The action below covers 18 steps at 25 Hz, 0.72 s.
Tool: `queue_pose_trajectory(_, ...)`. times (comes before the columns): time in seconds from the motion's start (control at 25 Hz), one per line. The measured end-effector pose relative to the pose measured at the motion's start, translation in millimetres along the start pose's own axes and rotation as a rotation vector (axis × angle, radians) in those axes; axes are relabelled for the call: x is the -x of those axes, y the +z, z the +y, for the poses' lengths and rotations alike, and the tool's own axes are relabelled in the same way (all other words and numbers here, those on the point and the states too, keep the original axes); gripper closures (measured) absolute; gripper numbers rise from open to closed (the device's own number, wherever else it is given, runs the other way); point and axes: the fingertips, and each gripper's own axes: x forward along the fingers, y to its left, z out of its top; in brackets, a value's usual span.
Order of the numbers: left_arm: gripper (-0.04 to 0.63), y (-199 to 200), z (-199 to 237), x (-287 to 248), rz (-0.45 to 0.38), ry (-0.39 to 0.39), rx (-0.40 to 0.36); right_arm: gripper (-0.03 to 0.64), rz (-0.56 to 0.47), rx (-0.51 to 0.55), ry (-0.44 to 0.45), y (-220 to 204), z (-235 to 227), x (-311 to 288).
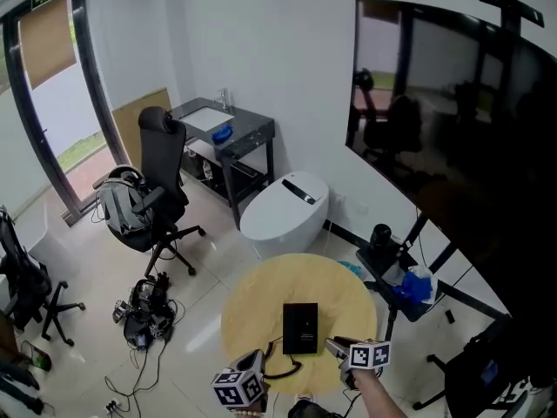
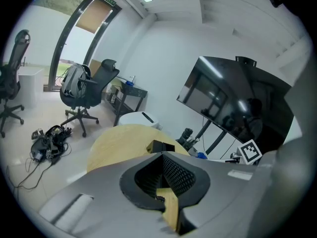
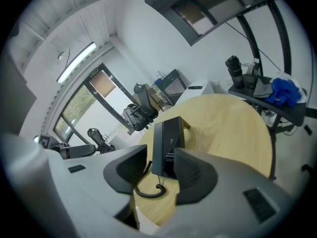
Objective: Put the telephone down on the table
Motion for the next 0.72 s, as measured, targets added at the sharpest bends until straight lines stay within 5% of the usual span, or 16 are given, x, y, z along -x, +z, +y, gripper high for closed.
queue_pose_trajectory(0.2, 0.607, 2.2, -19.1, 39.1, -0.055, -0.036, -0.051, 0.618, -0.15, 0.025, -0.08, -2.2, 30.2, 49.5)
queue_pose_trajectory(0.48, 0.607, -27.0, -21.0, 80.5, -0.077, -0.077, -0.037, 0.619, -0.279, 0.082, -0.126, -15.4, 76.4, 121.3)
queue_pose_trajectory(0.72, 0.607, -42.2, -33.6, 100.9, -0.093, -0.092, -0.026, 0.618, -0.254, 0.114, -0.103, -48.6, 94.3, 145.0)
